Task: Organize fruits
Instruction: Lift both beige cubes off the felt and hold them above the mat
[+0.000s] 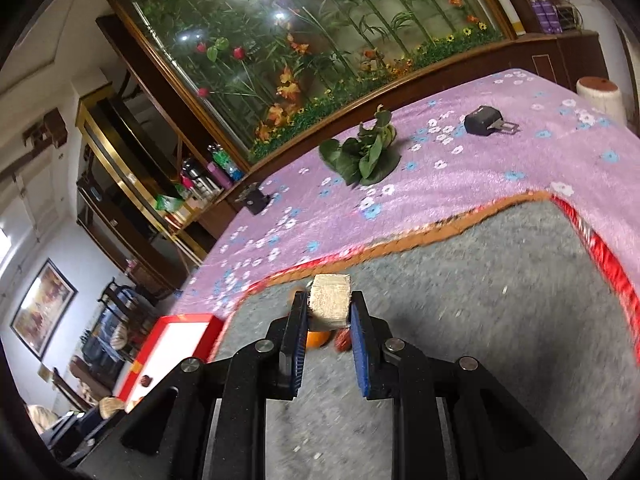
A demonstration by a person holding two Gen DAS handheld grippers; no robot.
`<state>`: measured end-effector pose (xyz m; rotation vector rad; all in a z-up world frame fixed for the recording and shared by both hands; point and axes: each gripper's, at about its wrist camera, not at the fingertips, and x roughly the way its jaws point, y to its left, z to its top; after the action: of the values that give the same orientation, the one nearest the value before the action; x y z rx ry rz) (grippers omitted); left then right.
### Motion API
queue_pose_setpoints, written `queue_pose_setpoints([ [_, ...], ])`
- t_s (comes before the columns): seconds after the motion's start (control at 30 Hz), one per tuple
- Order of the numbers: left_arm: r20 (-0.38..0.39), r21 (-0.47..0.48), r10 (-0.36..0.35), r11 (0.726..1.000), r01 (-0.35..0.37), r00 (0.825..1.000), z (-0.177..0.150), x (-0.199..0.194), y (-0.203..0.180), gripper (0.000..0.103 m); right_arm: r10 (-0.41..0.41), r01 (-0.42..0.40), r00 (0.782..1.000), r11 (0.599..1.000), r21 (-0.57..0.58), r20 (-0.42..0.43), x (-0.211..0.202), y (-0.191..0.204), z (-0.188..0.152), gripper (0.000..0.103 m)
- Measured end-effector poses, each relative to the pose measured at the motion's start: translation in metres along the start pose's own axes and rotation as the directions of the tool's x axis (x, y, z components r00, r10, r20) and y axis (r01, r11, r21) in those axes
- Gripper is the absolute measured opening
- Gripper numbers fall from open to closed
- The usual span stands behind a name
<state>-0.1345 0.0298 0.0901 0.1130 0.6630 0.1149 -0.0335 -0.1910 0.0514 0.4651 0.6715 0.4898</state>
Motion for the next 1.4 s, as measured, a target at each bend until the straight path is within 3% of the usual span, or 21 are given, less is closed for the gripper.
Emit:
queue_pose_setpoints([
  [0.43, -0.034, -0.027, -0.027, 0.999, 0.026, 0.999, -0.012, 0.012, 0.008, 0.026, 0.117, -0.125, 0.989, 0.989, -0.082, -0.093, -0.021, 0.043, -0.047, 0.02],
  [0.6, -0.049, -0.039, -0.038, 0.999, 0.036, 0.998, -0.017, 0.017, 0.011, 0.026, 0.089, -0.106, 0.986, 0.987, -0.123, -0.138, -0.008, 0.051, -0.06, 0.02],
  [1.4, -0.065, -0.059, -0.066, 0.996, 0.063, 0.996, -0.026, 0.024, 0.024, 0.026, 0.074, -0.096, 0.985, 0.985, -0.143, -0.154, -0.001, 0.052, -0.063, 0.02],
])
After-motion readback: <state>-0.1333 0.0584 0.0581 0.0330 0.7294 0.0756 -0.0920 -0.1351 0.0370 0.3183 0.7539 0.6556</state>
